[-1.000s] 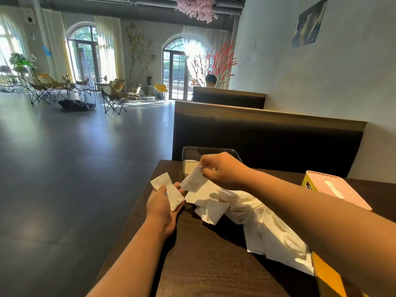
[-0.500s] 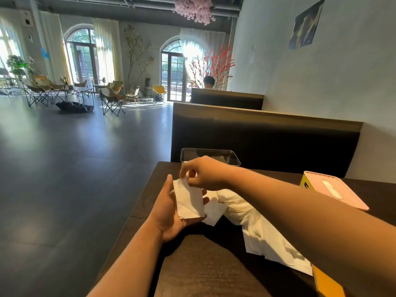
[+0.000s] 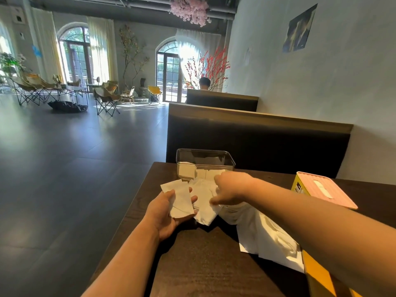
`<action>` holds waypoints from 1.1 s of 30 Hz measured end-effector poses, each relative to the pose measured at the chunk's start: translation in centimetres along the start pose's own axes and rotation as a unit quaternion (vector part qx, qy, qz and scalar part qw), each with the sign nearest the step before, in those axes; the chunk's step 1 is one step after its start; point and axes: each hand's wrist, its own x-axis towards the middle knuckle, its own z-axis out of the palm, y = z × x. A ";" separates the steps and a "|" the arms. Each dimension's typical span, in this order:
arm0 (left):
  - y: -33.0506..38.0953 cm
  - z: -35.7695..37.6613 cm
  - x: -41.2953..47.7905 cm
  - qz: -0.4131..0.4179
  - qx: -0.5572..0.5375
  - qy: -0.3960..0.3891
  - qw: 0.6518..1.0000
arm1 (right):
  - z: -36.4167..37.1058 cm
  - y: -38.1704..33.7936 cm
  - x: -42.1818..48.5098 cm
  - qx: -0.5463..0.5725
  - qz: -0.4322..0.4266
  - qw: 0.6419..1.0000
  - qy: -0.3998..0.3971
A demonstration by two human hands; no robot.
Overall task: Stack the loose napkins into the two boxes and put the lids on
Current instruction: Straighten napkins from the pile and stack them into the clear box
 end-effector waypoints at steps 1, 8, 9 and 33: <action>0.0 0.0 0.0 0.001 0.000 0.005 1.000 | 0.6 0.2 0.0 0.008 0.014 1.000 -0.003; -0.1 0.2 -0.2 0.006 0.011 0.027 1.000 | 1.7 1.3 -0.6 0.035 0.029 0.998 0.036; -0.1 0.2 -0.2 0.004 0.009 0.028 1.000 | 1.6 1.4 -0.7 0.044 0.030 0.998 0.043; -0.2 0.2 -0.6 0.029 0.008 0.035 0.999 | -0.3 -1.5 -4.8 0.927 0.124 0.352 -0.023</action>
